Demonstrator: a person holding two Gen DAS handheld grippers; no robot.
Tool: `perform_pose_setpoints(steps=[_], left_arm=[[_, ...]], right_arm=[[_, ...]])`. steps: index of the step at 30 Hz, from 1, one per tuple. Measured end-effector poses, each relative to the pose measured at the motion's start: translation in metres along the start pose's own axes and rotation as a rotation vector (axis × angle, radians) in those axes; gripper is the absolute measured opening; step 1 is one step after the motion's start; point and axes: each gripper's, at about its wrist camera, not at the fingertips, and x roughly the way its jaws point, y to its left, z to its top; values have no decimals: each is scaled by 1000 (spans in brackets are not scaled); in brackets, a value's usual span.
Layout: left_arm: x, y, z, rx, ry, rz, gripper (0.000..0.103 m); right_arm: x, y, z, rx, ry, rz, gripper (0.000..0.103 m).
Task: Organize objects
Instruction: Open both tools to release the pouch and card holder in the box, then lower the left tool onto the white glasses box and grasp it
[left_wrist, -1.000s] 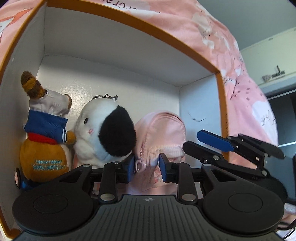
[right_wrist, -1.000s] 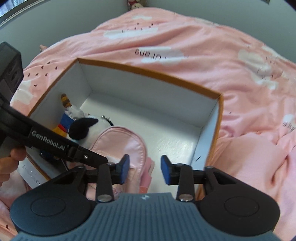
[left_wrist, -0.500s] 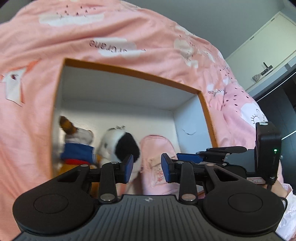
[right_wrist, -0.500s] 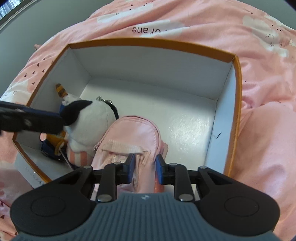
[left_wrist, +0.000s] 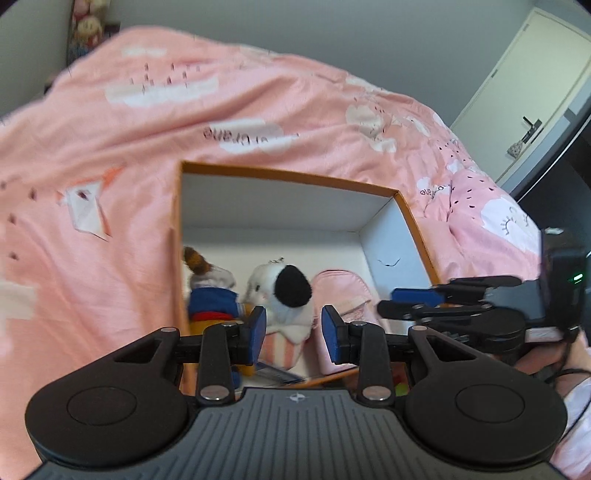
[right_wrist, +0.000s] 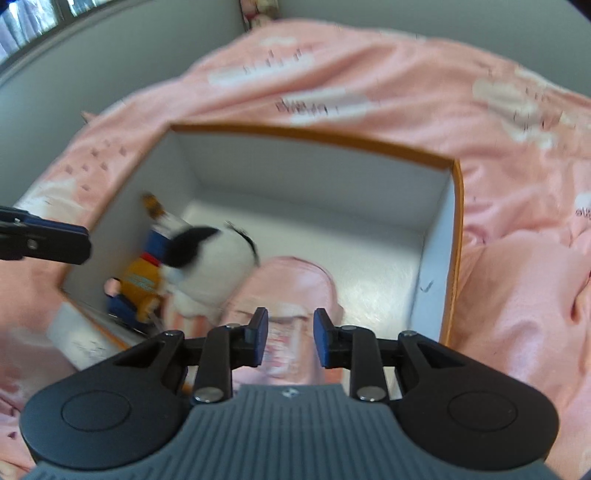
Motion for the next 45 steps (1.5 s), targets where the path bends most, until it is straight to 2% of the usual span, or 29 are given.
perform_pose_setpoints(steps=[6,9,10,13,16,19,21,26,29,32,34,40,45], left_arm=[[-26,-7,-30,124,-25,94,38],[-27,-17,-51,244,-12,148,38],[-25,-20,-58,278,-5,166,39],[-19,-34,-81,401,-2,221,42],[-9,-47,-101,531,-7,246,50],[5,-58,-118,665,10,281,52],[16,-65,-128,748,23,334,53],[40,-83,-162,1022,29,429,56],[53,-91,-177,1138,29,483,57],[65,-94,-180,1180,26,539,59],[70,-94,-181,1198,33,538,64],[89,-88,-188,1207,71,539,64],[87,-86,-192,1199,51,535,59]], right_arm=[[-43,32,-17,21,-130,47,31],[-55,48,-32,26,-160,75,42],[-55,54,-37,23,-160,72,43],[-51,69,-54,5,-133,59,43],[-38,75,-70,32,-95,54,43],[-25,75,-87,80,-49,48,43],[-17,75,-97,96,-18,31,43],[-7,75,-106,119,24,26,44],[-5,74,-105,118,20,34,49],[0,72,-105,126,34,41,49],[1,69,-105,139,43,50,49],[3,68,-106,148,50,51,50],[4,66,-106,159,55,43,50]])
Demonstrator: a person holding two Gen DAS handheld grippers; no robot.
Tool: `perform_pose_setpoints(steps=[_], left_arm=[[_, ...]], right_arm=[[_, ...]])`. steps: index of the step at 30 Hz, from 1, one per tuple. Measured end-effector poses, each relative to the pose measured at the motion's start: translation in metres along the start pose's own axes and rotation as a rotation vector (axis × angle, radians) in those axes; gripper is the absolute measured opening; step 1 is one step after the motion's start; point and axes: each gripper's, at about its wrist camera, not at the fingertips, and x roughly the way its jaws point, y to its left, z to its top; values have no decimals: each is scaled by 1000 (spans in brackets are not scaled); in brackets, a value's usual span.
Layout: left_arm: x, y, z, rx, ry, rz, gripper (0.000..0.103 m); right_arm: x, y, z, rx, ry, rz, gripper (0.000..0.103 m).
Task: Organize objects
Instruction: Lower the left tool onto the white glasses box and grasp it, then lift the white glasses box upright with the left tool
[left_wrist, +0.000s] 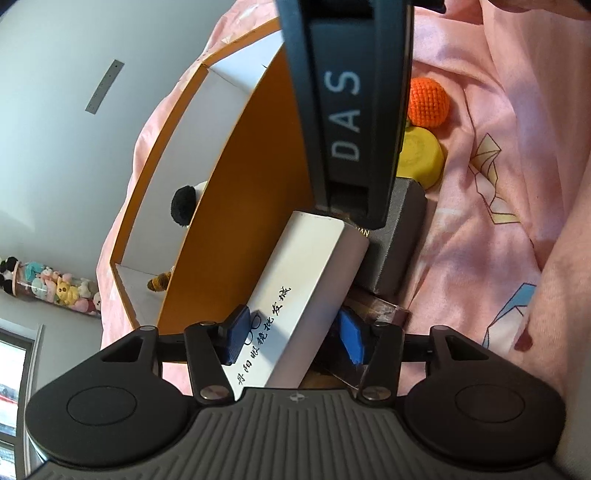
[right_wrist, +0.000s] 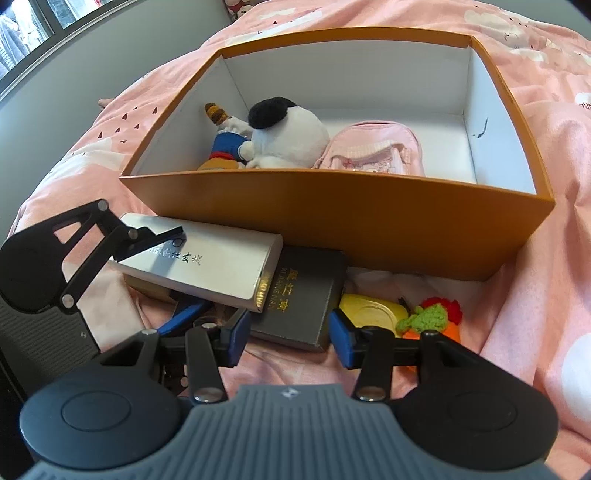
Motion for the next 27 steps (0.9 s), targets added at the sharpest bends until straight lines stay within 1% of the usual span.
perform_pose_setpoints(steps=[3,6,11,14,19,22,23,26,27], left_arm=[[-5,4,0,-28,-8,-3,54],[-12,13,2,-79,-10,-12,51],[-30,33,2,-195,-25,-28,46],[-44,48,0,-282,-31,-48,43],[-69,85,-5,-491,-69,-128,40],[-76,107,-10,-576,-93,-170,35],[-77,112,-11,-601,-97,-197,33],[-74,129,-9,-674,-117,-320,33],[-73,128,-9,-686,-117,-347,33]], right_arm=[[-2,-3,-1,11,-2,-13,50],[-5,-8,-2,27,-8,-28,50],[-8,-15,-6,58,-16,-24,50],[-11,-12,-6,44,-27,-17,50],[-16,-4,-2,18,-48,28,49],[-20,1,1,8,-59,46,49],[-22,3,1,6,-63,52,49],[-27,5,2,-1,-77,52,49],[-29,5,2,0,-81,47,49]])
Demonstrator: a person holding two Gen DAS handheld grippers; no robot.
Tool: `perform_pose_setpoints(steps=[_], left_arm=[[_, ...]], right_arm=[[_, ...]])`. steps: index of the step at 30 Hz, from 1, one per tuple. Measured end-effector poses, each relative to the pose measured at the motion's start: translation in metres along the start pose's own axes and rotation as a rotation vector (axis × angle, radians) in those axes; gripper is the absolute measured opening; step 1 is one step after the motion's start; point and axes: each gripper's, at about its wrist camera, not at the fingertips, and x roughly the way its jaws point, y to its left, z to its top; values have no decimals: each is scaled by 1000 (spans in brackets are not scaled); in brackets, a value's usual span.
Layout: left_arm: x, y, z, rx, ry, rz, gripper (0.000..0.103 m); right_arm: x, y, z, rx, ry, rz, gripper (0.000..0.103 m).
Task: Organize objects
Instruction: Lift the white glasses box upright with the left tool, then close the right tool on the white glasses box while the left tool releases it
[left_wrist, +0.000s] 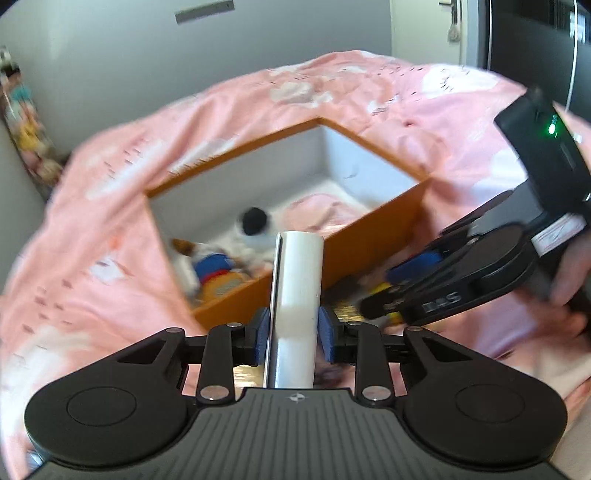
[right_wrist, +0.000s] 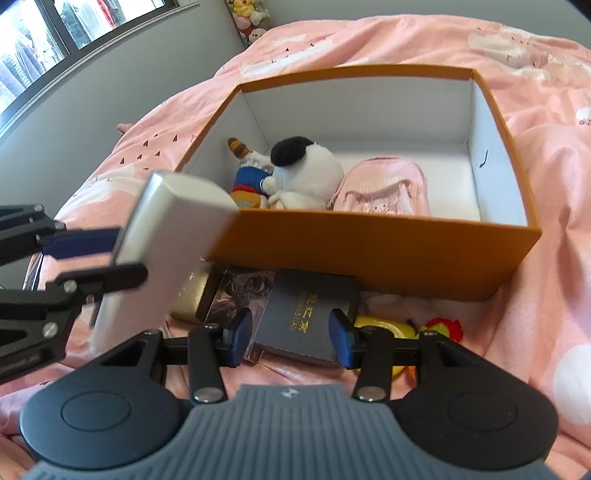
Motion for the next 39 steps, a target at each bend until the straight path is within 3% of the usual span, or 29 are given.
perform_pose_setpoints(steps=[8,16,25,30,34,36,39], left_arm=[[40,-19,-2,-41,63,-131,32],[62,-22,1,-55,80,-164,33],[54,-11,-7,-117,133,-287,38],[49,-7,-18,-147,160,-303,38],[47,-1,-22,-200,171,-333,29],[49,1,-24,-232,178,-350,16],[57,-3,-25,-233,200,-344,16]], right_arm=[[-3,-16,-4,77,11,-44,49],[-5,-34,-12,198,15,-52,48],[-4,-54,-22,387,38,9,48],[-7,-58,-30,472,44,68,48],[-10,-55,-32,504,33,125,48],[-12,-52,-32,521,33,170,48],[-4,-41,-30,487,59,199,48]])
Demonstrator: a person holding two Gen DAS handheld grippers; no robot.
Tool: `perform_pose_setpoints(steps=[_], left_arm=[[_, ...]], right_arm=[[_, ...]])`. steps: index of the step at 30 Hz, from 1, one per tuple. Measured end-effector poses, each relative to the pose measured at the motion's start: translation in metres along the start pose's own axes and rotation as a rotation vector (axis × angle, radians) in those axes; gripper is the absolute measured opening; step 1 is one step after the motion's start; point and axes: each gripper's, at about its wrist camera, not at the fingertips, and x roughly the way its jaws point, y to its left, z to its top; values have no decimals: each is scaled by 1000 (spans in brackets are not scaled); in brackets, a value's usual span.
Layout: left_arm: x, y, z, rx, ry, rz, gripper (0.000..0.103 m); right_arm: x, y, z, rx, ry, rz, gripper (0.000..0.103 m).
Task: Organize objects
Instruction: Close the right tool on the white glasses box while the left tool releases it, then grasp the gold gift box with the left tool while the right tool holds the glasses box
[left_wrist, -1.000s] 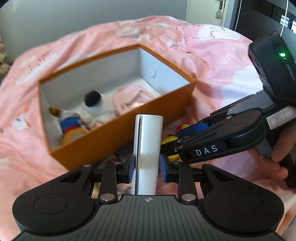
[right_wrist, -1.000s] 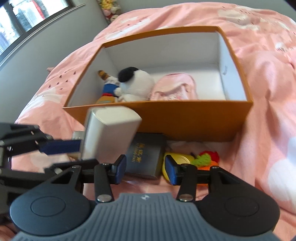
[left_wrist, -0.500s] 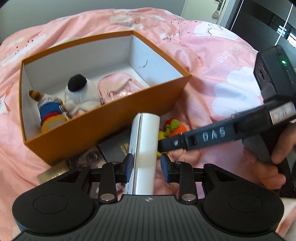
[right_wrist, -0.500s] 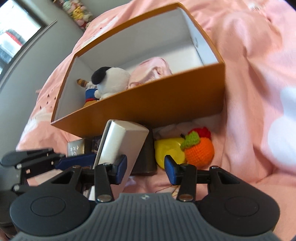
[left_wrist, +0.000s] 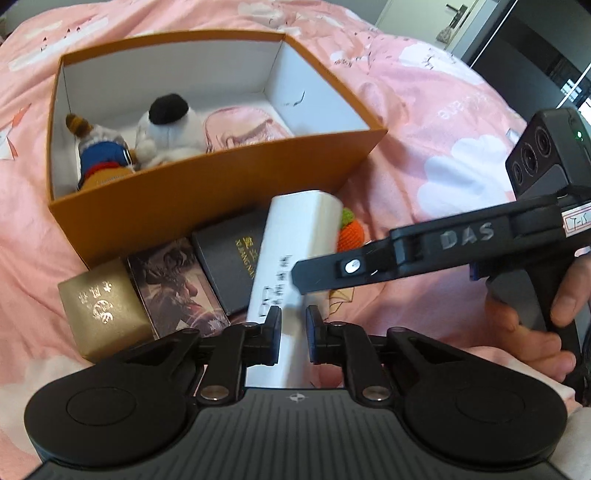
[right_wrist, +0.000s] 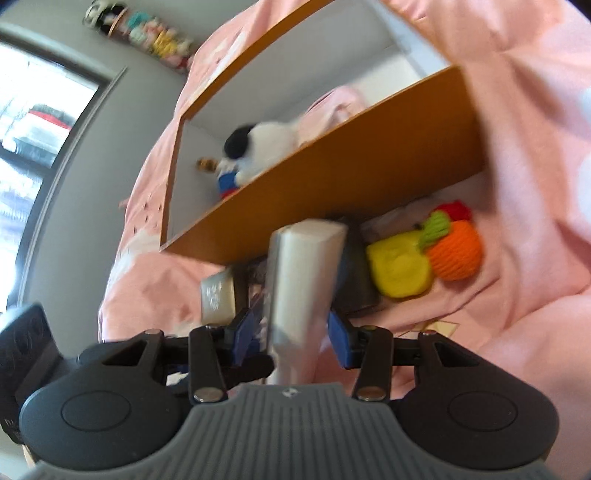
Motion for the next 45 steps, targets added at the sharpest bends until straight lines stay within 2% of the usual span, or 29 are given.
perform_pose_setpoints(steps=[2,5,10,13,15,16,18,20,24,29,38,45], left_arm=[[0,-1,0,8,6,-8,16],[-7,-1,-1,27,-2,13,18],[-29,8,-5,44,-30,111,28],[-44,15,-8,43,-63,202,42],[-50,20,-8,23,-77,278,60],[-52,22,-8,6,-86,316,64],[-54,29,-6,-40,-97,367,80],[-50,37,-4,-94,-94,387,84],[-32,53,-2,-216,-40,400,85],[-13,66,-9,-267,10,466,85],[4,76,-9,-321,23,457,85],[6,83,-11,-375,1,422,72]], right_arm=[[9,2,0,-5,17,-29,49],[18,2,0,3,34,-37,43],[33,1,1,1,60,-48,42],[40,2,0,-16,69,-64,35],[41,4,0,-27,64,-67,35],[40,6,0,-38,58,-71,34],[35,9,1,-65,35,-87,34],[27,12,5,-93,2,-106,32],[19,15,11,-156,-27,-145,32],[26,-5,10,-89,12,-132,31],[35,-1,4,-100,26,-156,35],[36,3,-3,-119,25,-175,32]])
